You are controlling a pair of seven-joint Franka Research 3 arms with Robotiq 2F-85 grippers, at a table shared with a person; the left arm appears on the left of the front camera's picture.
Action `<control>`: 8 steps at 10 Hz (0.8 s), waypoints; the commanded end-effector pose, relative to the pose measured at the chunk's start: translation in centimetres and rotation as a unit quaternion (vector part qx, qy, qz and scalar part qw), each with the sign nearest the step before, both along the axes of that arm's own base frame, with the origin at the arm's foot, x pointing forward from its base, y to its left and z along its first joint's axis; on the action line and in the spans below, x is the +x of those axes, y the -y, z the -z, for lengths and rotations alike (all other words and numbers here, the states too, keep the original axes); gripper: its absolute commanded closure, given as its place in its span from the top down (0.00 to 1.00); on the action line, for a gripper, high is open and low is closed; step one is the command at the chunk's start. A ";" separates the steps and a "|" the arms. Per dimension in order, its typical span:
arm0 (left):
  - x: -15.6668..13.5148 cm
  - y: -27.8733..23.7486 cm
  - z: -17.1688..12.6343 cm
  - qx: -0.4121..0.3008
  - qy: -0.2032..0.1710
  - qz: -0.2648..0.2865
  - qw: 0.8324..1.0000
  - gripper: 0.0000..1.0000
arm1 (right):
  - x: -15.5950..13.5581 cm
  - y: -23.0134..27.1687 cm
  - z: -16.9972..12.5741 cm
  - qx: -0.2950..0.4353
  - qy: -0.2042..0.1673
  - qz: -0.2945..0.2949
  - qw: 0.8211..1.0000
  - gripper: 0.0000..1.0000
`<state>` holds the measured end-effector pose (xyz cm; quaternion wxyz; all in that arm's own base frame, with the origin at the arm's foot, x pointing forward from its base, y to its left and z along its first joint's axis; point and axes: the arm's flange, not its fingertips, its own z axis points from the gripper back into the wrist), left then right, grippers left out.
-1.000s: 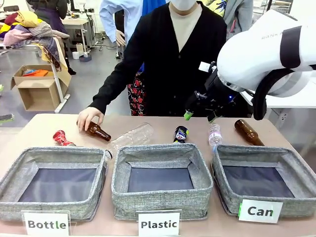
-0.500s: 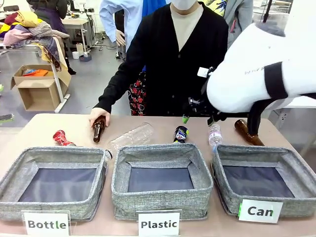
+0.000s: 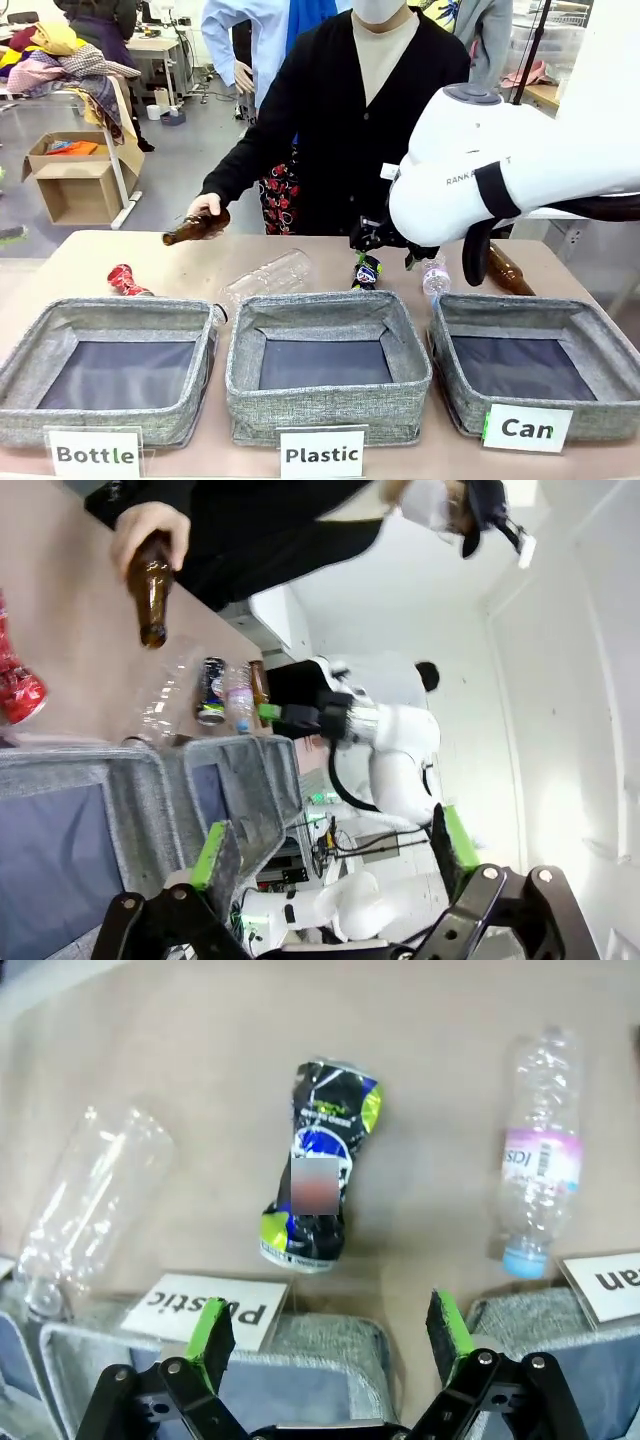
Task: Sort the can waste into the basket.
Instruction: Pick up the can waste from the table and place it in the right Fabric basket.
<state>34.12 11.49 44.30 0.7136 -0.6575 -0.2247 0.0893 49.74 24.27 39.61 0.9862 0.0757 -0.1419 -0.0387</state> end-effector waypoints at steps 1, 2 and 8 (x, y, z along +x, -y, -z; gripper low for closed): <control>-7.0 0.8 -6.7 0.014 0.070 0.047 0.996 1.00 | 2.3 -1.6 -0.1 0.000 -0.010 0.026 1.000 1.00; -9.5 -0.4 -8.7 0.012 0.108 0.075 0.991 1.00 | 3.3 -1.8 0.4 0.000 -0.014 0.030 0.999 1.00; -21.2 -10.1 -10.4 0.083 0.182 -0.041 0.979 1.00 | 8.9 -3.9 4.9 -0.020 -0.039 0.100 0.994 1.00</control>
